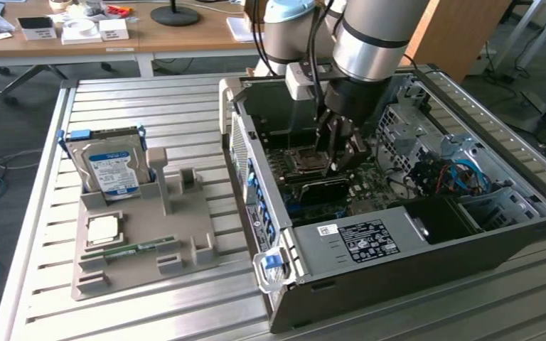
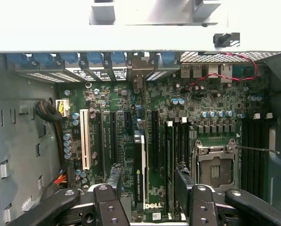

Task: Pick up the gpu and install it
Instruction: 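Insert the gpu into the slot, then press down on the gpu until it lock into place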

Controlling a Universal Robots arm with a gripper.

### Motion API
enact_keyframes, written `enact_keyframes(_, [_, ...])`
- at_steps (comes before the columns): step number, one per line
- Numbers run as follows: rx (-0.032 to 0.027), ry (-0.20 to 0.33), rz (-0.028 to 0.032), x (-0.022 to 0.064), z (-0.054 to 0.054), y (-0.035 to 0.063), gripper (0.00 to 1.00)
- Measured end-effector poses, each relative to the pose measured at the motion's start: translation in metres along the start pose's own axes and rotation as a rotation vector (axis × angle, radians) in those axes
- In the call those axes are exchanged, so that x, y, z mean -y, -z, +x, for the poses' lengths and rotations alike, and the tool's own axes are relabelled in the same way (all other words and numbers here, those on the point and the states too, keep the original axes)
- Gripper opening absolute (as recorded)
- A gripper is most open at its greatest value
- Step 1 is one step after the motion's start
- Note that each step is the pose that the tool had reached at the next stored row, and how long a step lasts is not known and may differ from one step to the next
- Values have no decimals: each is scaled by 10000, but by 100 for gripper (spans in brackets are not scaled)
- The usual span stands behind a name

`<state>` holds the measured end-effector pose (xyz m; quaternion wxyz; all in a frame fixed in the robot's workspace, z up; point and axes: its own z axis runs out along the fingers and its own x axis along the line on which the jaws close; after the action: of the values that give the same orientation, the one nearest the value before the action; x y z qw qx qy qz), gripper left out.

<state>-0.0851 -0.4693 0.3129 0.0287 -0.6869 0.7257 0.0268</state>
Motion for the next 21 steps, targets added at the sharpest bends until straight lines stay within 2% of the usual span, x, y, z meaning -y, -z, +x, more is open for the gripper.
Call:
enact_keyframes(17, [0, 0, 0, 0, 0, 3, 58])
enact_keyframes(18, [-1, 0, -1, 0, 0, 4, 56])
enact_keyframes(19, [0, 0, 0, 0, 0, 3, 50])
enact_keyframes(20, [0, 0, 0, 0, 0, 3, 50])
enact_keyframes(21, [0, 0, 0, 0, 0, 3, 44])
